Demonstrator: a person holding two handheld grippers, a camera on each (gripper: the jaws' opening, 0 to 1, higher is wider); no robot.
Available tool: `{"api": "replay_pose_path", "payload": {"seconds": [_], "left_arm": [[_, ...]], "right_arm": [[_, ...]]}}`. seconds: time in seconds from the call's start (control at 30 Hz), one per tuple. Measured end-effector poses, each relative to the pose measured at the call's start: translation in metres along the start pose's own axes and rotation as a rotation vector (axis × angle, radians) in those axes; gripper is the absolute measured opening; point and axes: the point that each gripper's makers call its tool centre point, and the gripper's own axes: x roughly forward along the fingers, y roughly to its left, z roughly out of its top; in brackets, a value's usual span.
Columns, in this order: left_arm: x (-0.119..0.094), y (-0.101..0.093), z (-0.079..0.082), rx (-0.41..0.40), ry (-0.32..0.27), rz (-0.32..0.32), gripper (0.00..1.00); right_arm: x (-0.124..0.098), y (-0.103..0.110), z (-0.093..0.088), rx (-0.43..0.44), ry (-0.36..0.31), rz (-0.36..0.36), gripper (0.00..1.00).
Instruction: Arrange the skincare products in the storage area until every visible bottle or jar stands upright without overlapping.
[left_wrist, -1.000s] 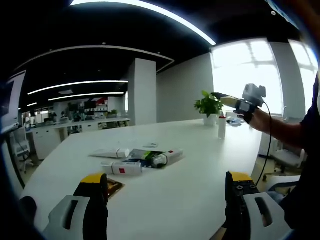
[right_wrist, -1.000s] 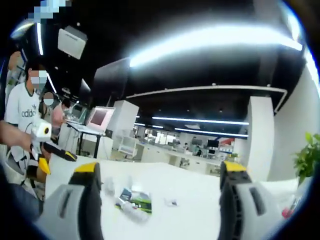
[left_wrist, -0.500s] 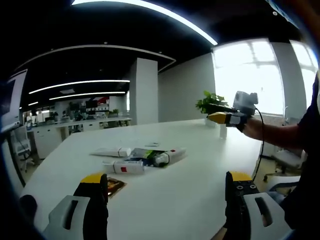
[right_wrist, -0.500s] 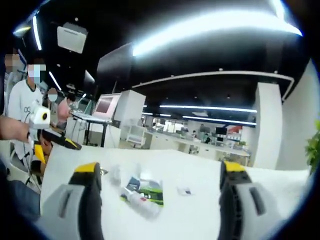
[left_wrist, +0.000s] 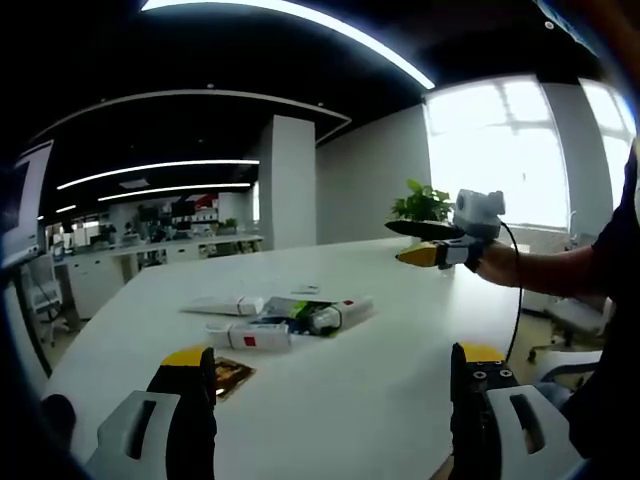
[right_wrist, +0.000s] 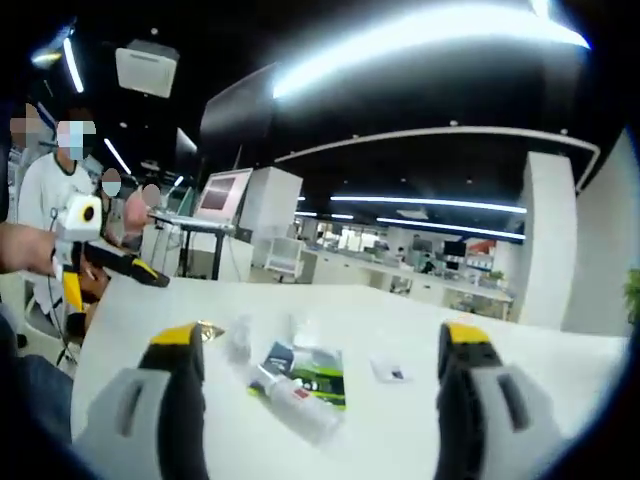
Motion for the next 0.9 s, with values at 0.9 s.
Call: {"api": "replay_pose_path", "payload": {"seconds": [0.9], "left_arm": [[-0.002, 0.006, -0.002, -0.014, -0.011, 0.019, 1.0]], "right_arm": [[0.029, 0.004, -0.017, 0.002, 0.042, 0.051, 0.97]]}}
